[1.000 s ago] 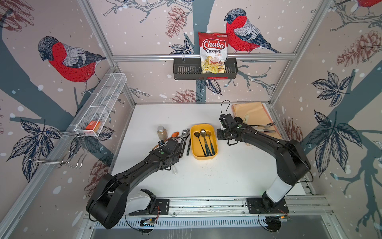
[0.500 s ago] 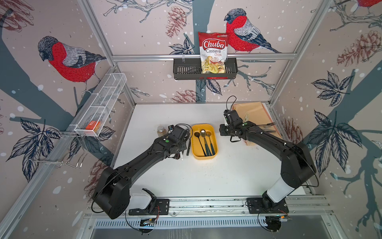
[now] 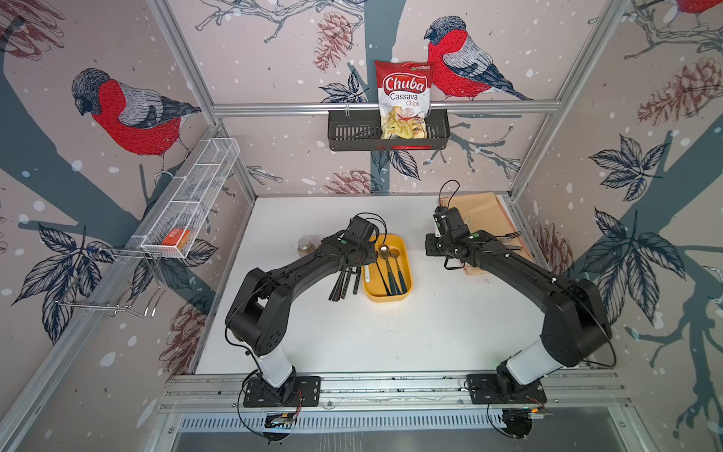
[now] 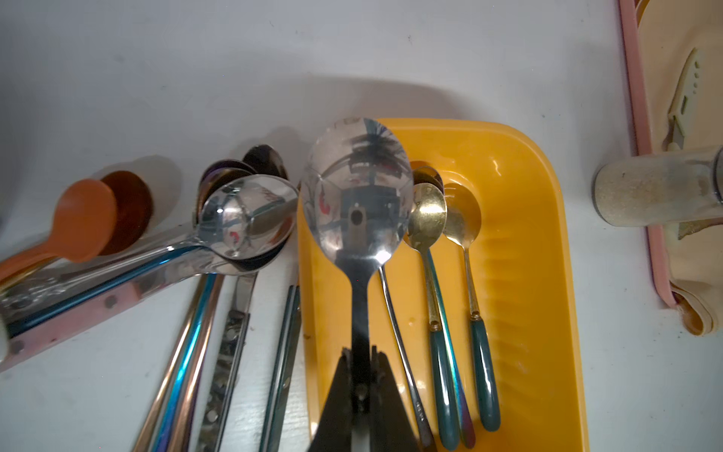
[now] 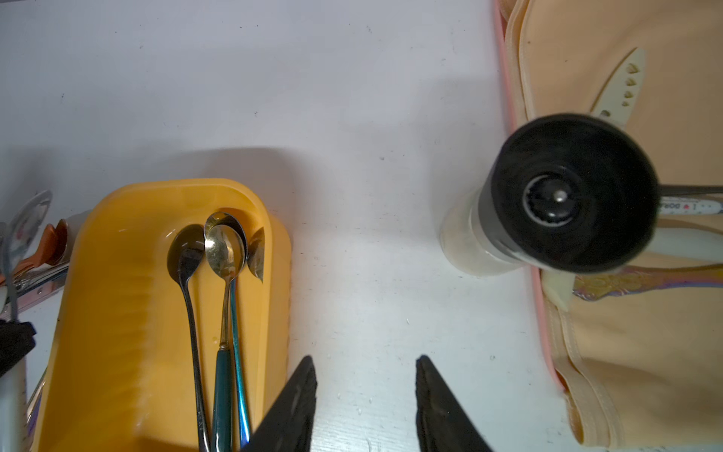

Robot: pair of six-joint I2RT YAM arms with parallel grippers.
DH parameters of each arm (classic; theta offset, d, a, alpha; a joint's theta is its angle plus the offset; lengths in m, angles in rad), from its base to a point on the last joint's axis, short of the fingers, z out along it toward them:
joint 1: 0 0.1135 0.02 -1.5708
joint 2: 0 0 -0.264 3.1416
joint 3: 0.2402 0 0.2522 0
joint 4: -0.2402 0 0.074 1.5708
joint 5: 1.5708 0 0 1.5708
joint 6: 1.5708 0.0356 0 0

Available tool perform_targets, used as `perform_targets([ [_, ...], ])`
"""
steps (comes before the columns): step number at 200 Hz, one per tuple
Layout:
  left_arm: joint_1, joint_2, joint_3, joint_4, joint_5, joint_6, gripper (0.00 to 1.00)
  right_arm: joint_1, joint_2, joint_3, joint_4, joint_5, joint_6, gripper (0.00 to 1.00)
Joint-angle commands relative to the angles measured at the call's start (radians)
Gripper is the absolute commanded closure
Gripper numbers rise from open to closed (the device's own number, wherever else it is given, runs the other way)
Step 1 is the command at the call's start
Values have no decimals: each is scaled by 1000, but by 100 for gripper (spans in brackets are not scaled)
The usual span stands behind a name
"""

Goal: Put the spoon into the storage box
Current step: Place the spoon in the storage box.

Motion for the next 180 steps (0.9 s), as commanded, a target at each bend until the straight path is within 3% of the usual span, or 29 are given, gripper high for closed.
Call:
perform_targets([
  [1,-5,34,12,75,46,-14,100,-4,-15,-9,-21,27,17,57],
  [148,-43,206,35,122,139,-102,100,-4,-62,-85,-15,27,37,56],
  [180,-44,204,39,116,136,-88,92,-5,-58,-86,-10,25,39,56],
])
